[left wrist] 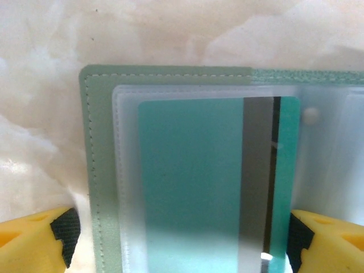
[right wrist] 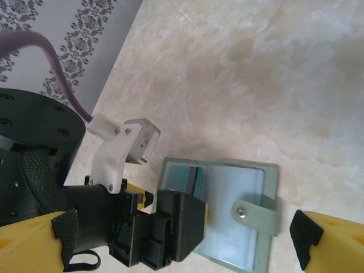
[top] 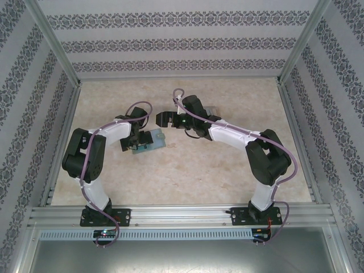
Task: Put the credit cards into the card holder
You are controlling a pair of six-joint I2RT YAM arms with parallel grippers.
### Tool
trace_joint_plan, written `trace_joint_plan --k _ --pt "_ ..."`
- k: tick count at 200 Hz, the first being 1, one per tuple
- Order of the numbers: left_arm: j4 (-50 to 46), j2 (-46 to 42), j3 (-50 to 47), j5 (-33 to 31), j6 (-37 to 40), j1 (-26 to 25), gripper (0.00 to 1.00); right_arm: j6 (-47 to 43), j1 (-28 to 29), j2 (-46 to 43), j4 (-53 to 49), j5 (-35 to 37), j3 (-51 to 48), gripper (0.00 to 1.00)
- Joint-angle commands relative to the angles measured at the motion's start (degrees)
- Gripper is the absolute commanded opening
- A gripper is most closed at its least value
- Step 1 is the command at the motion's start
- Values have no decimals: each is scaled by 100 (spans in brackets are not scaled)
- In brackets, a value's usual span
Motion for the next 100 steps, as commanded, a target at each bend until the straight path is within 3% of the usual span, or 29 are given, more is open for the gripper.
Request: trace_joint_plan --k 1,26,46,100 --pt "-519 132 31 -271 -32 -71 87 45 -98 -166 224 -339 -104 98" --pt "-625 67 124 -307 69 -146 76 235 -222 65 510 -898 -100 98" --pt "-716 -41 153 -512 70 -197 74 421 -291 201 751 -1197 -119 98" --pt "-633 -313 -33 -649 170 -199 64 405 -383 138 631 -1175 -249 98"
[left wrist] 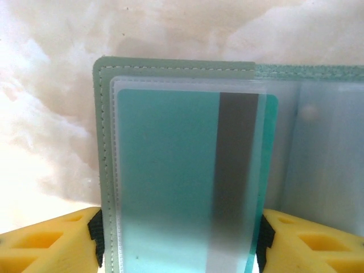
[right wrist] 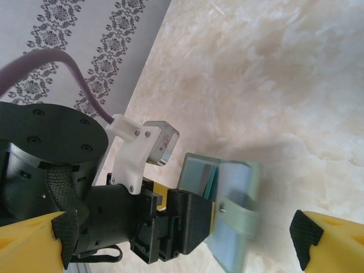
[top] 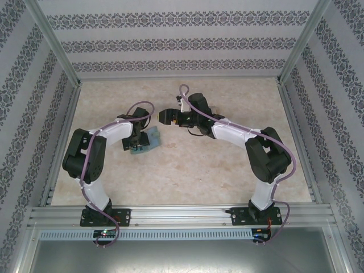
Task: Put the credit cards into the card holder
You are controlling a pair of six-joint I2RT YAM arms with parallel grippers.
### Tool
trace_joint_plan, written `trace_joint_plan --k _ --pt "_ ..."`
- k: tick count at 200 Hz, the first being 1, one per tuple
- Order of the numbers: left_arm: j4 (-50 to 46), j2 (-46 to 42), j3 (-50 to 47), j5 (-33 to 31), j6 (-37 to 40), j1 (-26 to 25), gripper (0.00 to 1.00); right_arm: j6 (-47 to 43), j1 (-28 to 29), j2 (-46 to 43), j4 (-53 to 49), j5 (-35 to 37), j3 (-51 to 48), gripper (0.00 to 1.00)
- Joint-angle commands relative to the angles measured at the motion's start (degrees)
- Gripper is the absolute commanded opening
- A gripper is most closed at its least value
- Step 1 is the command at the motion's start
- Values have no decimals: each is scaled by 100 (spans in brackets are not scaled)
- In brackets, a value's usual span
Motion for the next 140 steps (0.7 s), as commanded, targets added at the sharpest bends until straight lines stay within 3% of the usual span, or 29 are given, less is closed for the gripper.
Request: trace_joint_plan --k 1,21,48,82,99,108,140 --pt "-278 -220 -106 -190 135 -50 64 38 -79 29 79 -152 -127 98" --pt "-284 -206 -41 -173 170 -50 70 9 -154 -6 -10 -167 -142 98" --pt "-383 -202 165 -201 284 -49 86 -178 -207 -116 -321 -43 -140 98" --pt "-441 -368 325 -117 403 -48 92 -395 -157 -154 -884 219 -24 98" --pt "-501 -535 385 -46 427 -44 94 -760 146 174 -2515 892 745 98" --pt "-570 -631 441 -9 431 -40 94 -948 326 289 -2911 1056 976 98" --pt "-594 -1184 376 196 389 -38 96 -618 560 177 -2668 1617 680 98"
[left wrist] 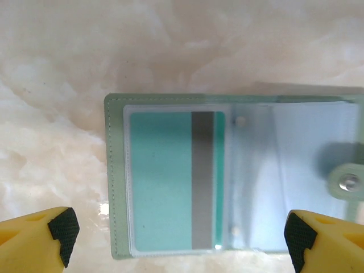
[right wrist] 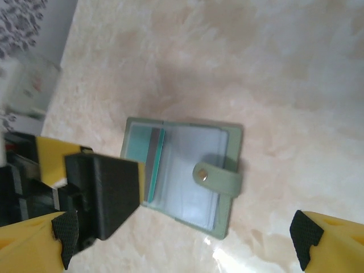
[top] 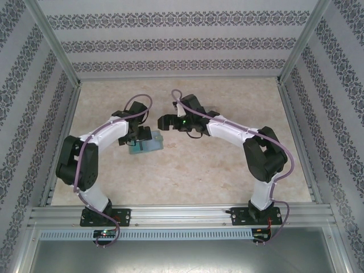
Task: Put the credit cards into the card holder
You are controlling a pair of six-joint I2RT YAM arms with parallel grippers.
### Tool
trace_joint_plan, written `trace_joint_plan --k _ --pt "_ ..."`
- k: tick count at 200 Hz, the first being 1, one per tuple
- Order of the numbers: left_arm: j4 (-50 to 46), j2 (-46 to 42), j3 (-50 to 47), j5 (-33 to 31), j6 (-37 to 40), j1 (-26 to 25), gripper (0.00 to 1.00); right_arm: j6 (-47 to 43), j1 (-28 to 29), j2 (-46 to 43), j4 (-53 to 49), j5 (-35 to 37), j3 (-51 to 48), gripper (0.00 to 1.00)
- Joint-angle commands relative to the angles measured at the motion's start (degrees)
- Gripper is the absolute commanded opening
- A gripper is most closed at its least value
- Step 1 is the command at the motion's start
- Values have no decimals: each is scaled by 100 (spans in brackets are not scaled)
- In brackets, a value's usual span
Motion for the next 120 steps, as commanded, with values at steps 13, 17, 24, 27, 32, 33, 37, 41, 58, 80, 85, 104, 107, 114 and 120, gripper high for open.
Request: trace_joint_plan --k 13,17,24,27,32,33,37,41,58,80,85,104,107,114,120 --pt "-485 -713 170 -39 85 14 95 -167 467 269 -1197 904 443 98" --pt "-555 -774 202 -76 93 63 95 -228 563 330 -1353 1076 558 98" --pt "-663 -926 241 -143 126 184 95 -362 718 389 -1490 1367 662 98" --pt "-700 -989 259 -146 152 235 95 -407 837 408 -1525 1510 694 98" --pt "-754 -1095 273 -138 195 357 95 -463 974 441 -1615 1779 776 98" --pt "-761 -1109 274 -131 203 381 95 -472 1007 450 -1629 1826 794 98" --pt "-791 -1186 284 -114 232 475 96 -511 1100 495 -1712 1968 881 98" --pt "-822 -1276 283 -80 254 580 96 -540 1168 557 -1800 2040 983 98" --pt "-832 -1555 222 43 317 974 97 -321 1243 826 -1794 1970 1217 98" --pt "-612 -1846 -66 321 294 1409 97 -200 1209 1237 -1688 1809 1540 98" --pt "-570 -1892 -142 439 270 1507 97 -222 1216 1332 -1715 1801 1645 98" --pt "-401 -1997 -388 879 157 1825 97 -252 1258 1701 -1871 1599 2053 98" --pt "-349 -2013 -438 954 129 1850 97 -245 1266 1738 -1890 1566 2089 98" --pt "-157 -2069 -591 1201 64 1927 97 -232 1293 1798 -1889 1548 2145 98" --pt "32 -2123 -753 1475 -16 1983 97 -211 1304 1833 -1862 1527 2157 98"
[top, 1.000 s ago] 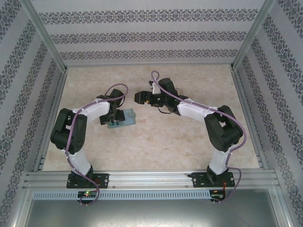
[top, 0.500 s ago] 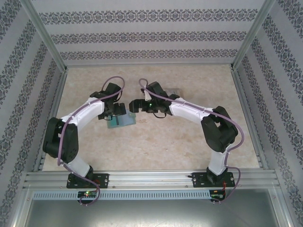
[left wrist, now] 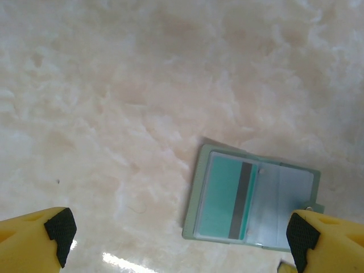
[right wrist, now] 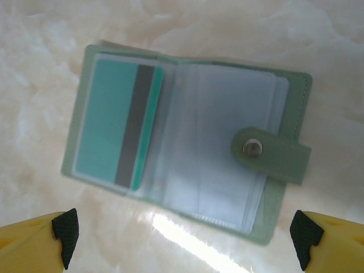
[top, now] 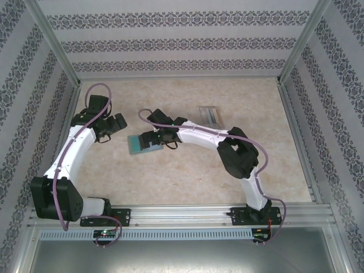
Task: Put the credit cards into the card holder
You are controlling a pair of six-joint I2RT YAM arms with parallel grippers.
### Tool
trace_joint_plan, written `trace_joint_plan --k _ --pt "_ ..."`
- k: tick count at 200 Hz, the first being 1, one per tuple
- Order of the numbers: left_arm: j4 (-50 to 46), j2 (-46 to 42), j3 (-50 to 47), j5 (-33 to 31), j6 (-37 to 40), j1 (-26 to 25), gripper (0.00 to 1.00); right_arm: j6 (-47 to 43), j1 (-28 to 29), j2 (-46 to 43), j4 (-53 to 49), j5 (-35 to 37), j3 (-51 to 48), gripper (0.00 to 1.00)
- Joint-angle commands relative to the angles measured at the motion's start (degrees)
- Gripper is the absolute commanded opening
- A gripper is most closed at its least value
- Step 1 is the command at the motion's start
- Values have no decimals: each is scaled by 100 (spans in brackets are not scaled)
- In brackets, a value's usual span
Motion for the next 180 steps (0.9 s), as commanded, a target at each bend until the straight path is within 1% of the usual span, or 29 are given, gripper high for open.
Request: trace_joint_plan --k 1,11,22,64,87,108,139,180 --pt "413 -144 -490 927 -165 228 97 52 21 258 -242 -34 295 98" --pt "720 -229 -729 1239 -320 276 97 95 17 324 -191 -114 311 98" --pt "924 -277 -898 1385 -402 295 97 111 20 384 -200 -153 388 98" --pt "1057 -181 -1137 1296 -426 303 97 -6 63 440 -449 -79 609 98" --pt "1314 -187 -1343 1487 -575 354 97 -10 72 458 -476 -146 646 98" --pt "1549 -284 -1553 1617 -786 555 97 -4 78 604 -469 -192 715 98" --pt "1350 -293 -1519 1457 -986 857 97 -76 108 797 -507 -238 910 98" --pt "1155 -280 -1439 1222 -991 986 98 -105 138 919 -518 -294 979 98"
